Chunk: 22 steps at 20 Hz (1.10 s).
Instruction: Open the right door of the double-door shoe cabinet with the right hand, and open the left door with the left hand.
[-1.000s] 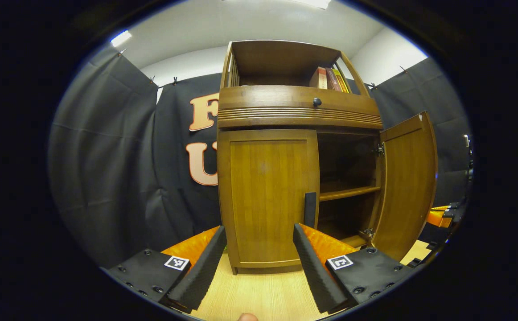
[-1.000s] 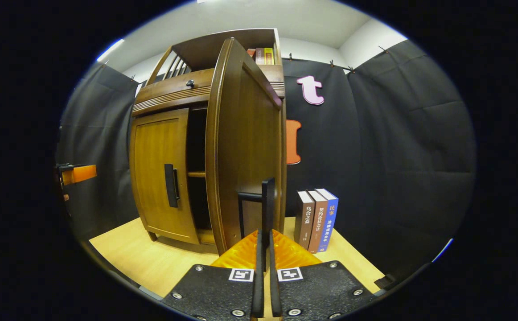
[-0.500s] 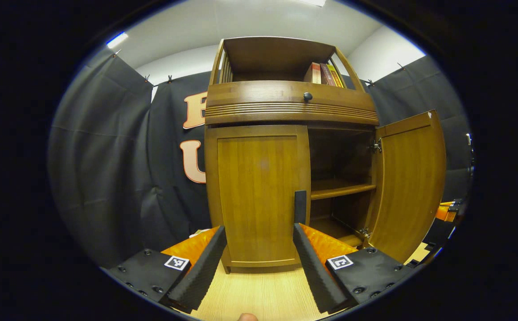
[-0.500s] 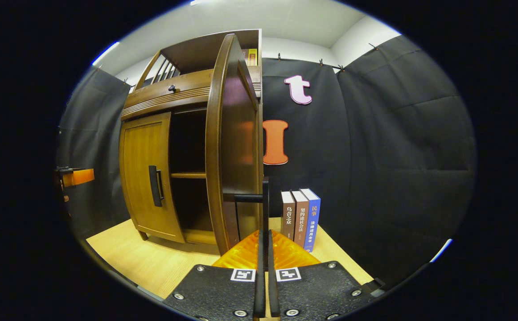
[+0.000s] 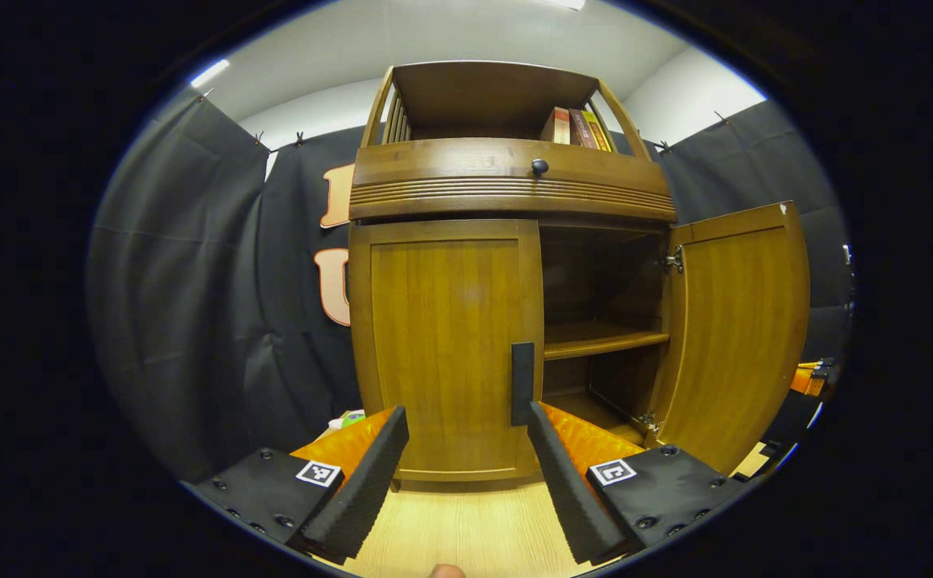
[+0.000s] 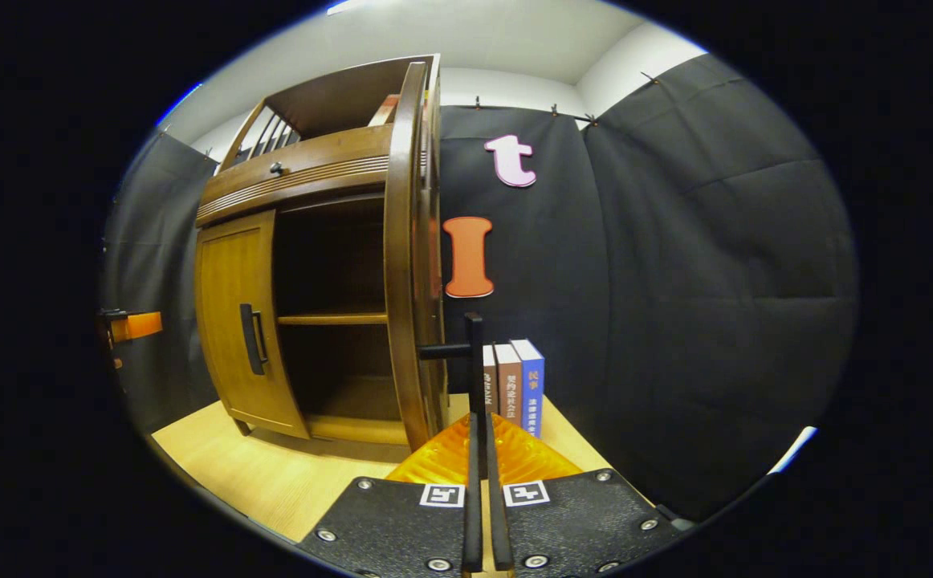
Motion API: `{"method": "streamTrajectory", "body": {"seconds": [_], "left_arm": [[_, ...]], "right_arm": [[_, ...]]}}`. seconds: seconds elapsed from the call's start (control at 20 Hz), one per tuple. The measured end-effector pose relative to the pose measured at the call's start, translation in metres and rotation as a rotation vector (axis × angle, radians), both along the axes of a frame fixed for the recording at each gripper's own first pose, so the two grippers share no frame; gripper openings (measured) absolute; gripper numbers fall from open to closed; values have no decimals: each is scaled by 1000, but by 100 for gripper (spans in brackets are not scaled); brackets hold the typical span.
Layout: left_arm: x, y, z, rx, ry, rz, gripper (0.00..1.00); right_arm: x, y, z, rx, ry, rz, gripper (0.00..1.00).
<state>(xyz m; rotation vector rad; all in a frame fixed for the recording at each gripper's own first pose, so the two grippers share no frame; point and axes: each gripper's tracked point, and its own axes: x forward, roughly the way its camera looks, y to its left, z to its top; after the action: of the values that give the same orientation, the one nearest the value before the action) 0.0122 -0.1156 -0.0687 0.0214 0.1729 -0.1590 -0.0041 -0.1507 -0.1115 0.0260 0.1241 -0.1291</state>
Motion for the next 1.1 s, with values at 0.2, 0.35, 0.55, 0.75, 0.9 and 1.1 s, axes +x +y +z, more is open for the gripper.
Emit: {"method": "streamTrajectory", "body": {"seconds": [0.2,0.35,0.55,0.75,0.9,1.1], "left_arm": [[7,-16,-9,7,4,-19,96],[14,-28,-19,10,10,-41,96],[34,-50,-28,-5,24,-66,96],[59,-65,-43,-5,26,-74,96],[81,-74,-51,12,28,-77,96],[105,-84,-74,-11,72,-80,96]], "right_arm": [[-12,-6,5,11,-5,-6,6],[-21,-6,13,-2,-22,-16,7],[-29,1,23,-7,-34,-4,24],[-30,1,30,0,-44,-5,52],[-32,-4,34,2,-52,-20,82],[-35,-6,39,8,-64,-23,83]]}}
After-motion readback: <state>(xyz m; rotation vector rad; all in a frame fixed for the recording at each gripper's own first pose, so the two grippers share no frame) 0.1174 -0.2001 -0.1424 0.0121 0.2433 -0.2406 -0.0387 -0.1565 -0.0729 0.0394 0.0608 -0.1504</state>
